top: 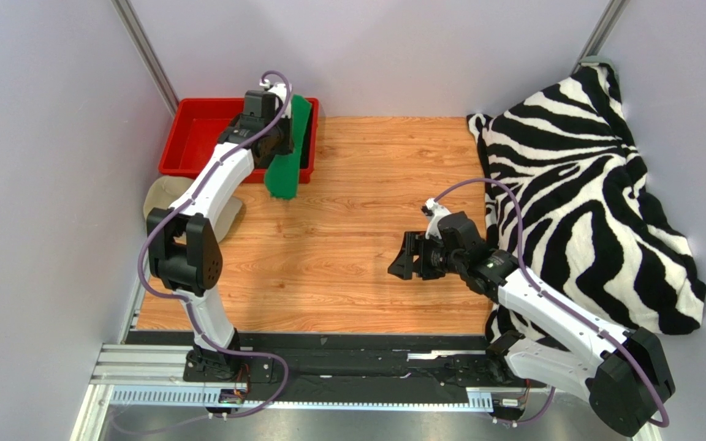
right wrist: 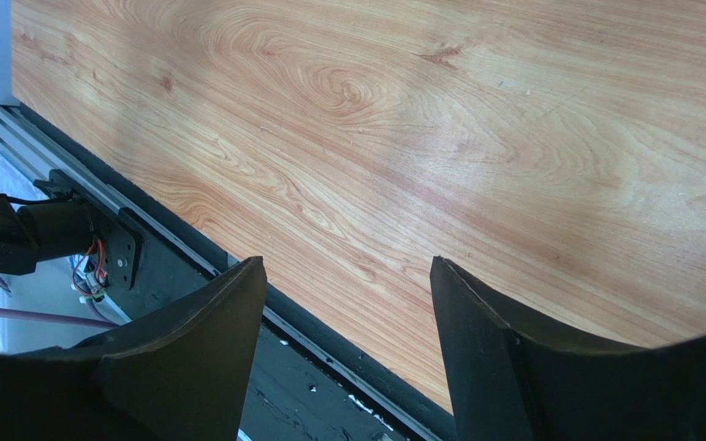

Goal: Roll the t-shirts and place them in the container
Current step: Place the T-shirt in the bin.

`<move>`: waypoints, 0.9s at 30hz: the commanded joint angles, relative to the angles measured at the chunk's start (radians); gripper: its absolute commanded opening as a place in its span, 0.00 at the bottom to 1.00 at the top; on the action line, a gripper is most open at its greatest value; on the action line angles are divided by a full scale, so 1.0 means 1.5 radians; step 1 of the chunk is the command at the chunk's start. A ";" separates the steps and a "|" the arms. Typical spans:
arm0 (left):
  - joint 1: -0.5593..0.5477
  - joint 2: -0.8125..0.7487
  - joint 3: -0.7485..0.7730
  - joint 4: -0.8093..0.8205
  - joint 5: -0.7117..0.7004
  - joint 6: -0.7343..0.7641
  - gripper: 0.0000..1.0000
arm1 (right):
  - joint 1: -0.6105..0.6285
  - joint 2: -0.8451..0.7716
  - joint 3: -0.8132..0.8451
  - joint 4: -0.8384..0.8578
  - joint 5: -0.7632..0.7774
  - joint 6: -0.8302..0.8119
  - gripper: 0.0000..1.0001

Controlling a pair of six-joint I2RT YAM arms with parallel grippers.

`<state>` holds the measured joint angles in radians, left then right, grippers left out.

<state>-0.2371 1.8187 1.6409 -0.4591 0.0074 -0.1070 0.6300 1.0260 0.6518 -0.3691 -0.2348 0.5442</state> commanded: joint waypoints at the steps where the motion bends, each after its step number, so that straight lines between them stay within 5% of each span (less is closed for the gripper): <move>1: 0.044 0.001 0.075 0.092 0.041 0.048 0.00 | -0.001 0.005 0.028 -0.012 0.009 -0.024 0.70; 6: 0.102 0.058 0.126 0.139 0.108 0.063 0.00 | -0.001 0.031 0.033 0.002 0.002 -0.026 0.70; 16: 0.172 0.103 0.048 0.376 0.040 0.112 0.00 | -0.001 0.094 0.038 0.052 -0.002 -0.026 0.69; 27: 0.261 0.231 0.207 0.312 0.084 0.131 0.00 | -0.001 0.192 0.072 0.090 -0.012 -0.026 0.69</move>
<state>0.1291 2.1464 1.8256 -0.0334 0.1085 0.0463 0.6300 1.2697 0.7109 -0.3119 -0.2379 0.5175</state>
